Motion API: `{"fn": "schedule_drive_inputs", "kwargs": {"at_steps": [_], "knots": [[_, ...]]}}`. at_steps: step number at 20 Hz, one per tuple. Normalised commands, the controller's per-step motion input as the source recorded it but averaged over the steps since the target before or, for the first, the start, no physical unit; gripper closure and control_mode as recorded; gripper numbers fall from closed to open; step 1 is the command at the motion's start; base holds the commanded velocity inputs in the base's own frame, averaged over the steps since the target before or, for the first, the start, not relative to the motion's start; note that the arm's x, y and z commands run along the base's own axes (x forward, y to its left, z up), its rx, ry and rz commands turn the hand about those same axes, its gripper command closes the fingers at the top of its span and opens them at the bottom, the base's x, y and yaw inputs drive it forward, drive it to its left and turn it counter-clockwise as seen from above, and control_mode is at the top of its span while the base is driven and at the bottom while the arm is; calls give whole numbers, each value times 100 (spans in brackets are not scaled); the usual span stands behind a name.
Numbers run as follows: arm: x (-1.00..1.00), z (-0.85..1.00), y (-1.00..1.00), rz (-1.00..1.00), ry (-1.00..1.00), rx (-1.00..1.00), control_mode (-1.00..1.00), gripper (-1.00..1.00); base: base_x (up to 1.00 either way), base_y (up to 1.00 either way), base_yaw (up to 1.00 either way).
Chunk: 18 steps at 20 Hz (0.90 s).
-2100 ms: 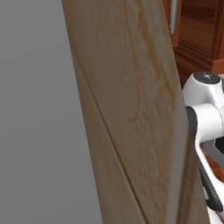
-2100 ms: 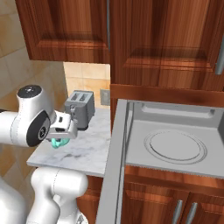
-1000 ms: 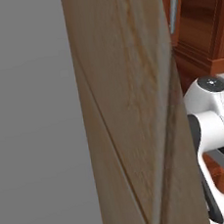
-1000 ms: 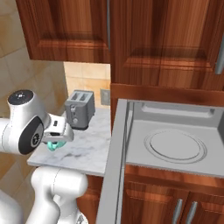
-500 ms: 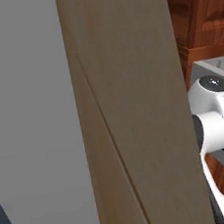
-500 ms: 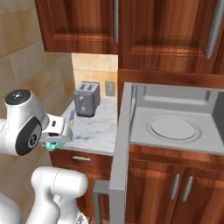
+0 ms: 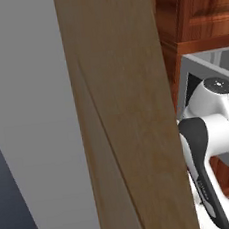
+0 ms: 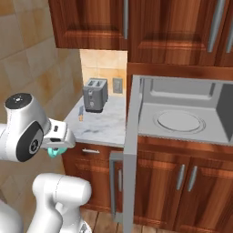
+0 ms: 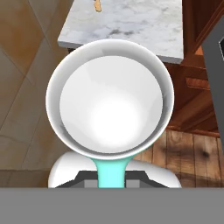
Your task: Pick the mug from the counter and place it inside the microwave. Then close the microwave.
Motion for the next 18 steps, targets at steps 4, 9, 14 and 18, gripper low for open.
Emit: {"fn": "schedule_drive_inputs", "kwargs": {"at_steps": [4, 9, 14, 18], "knots": [[0, 0, 0, 0, 0, 0, 100, 100, -79, -3, 1], [0, 0, 0, 0, 0, 0, 100, 100, -79, 0, 0], [0, 0, 0, 0, 0, 0, 100, 100, -82, -13, 0], [0, 0, 0, 0, 0, 0, 100, 100, -63, -33, -7]]}}
